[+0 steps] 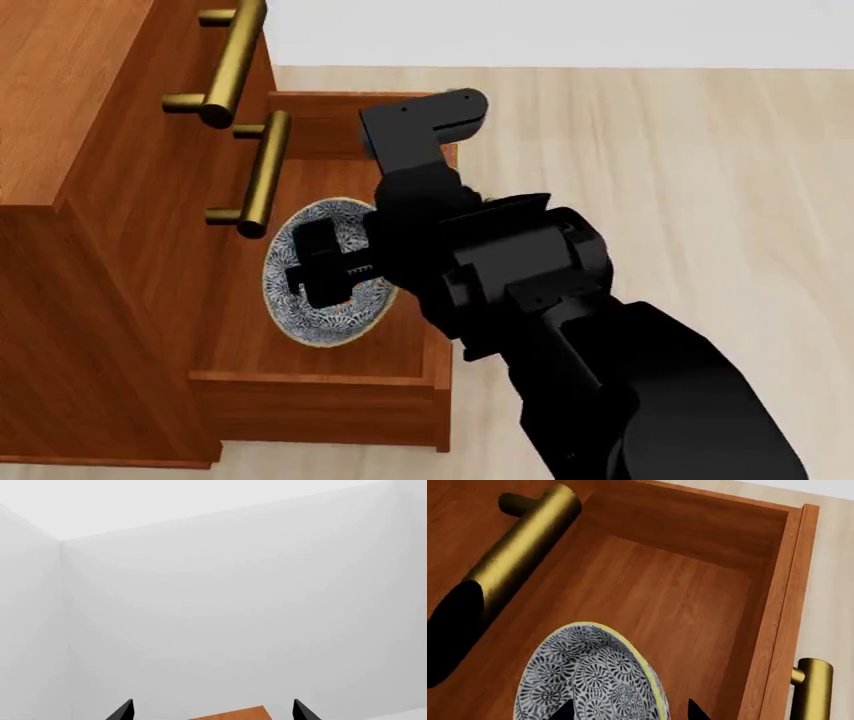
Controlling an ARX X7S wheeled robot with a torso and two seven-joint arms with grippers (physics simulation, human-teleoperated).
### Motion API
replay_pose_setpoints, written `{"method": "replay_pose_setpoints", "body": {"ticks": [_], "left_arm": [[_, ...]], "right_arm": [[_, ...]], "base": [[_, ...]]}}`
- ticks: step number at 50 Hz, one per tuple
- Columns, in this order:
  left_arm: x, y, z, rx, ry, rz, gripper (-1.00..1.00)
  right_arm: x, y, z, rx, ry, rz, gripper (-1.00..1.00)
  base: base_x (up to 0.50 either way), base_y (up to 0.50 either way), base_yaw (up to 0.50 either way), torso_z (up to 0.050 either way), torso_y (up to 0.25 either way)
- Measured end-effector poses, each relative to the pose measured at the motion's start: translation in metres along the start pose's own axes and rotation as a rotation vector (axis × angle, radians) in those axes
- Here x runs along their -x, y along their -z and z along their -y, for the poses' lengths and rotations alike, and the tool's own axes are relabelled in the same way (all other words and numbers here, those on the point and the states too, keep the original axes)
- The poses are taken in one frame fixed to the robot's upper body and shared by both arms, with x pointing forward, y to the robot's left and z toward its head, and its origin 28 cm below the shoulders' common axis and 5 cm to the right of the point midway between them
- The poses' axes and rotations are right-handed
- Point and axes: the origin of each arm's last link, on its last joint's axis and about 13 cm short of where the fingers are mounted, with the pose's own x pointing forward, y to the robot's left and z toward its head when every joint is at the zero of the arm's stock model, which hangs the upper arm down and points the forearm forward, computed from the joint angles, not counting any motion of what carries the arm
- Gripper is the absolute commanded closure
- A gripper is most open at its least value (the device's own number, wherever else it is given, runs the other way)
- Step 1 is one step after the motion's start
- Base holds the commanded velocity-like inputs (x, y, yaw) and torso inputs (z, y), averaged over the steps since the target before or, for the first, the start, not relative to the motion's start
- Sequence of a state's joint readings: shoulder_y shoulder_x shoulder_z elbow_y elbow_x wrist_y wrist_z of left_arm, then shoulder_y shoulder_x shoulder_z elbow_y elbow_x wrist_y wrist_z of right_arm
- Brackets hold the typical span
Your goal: Put the bowl in the bottom drawer of the cabinet.
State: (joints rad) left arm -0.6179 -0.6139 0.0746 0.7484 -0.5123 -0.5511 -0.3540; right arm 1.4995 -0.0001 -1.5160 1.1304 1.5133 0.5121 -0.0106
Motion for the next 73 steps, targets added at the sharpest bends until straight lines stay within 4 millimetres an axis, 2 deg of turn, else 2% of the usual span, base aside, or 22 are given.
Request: {"method": "replay_pose_setpoints", "body": {"ticks": [30,43,73], "left_arm": [[0.001,0.001,0.001,0.002,0.001,-0.001,-1.00],[0.001,-0.001,0.002,0.004,0.005,0.003,-1.00],[-0.001,-0.006,0.002,0.005,0.009,0.015,-1.00]], "right_arm": [[0.001,-0.001,-0.004,-0.008,-0.024,-0.001,-1.00],[0.007,-0.014,0.002,0.053,0.063,0.014,-1.00],[0.027,-0.045,0.006,0.080,0.103,0.091,-1.00]], "base": [[0.00,0.00,0.00,0.000,-0.002],[0.00,0.00,0.00,0.000,0.000],[0.00,0.00,0.00,0.000,0.000]]}}
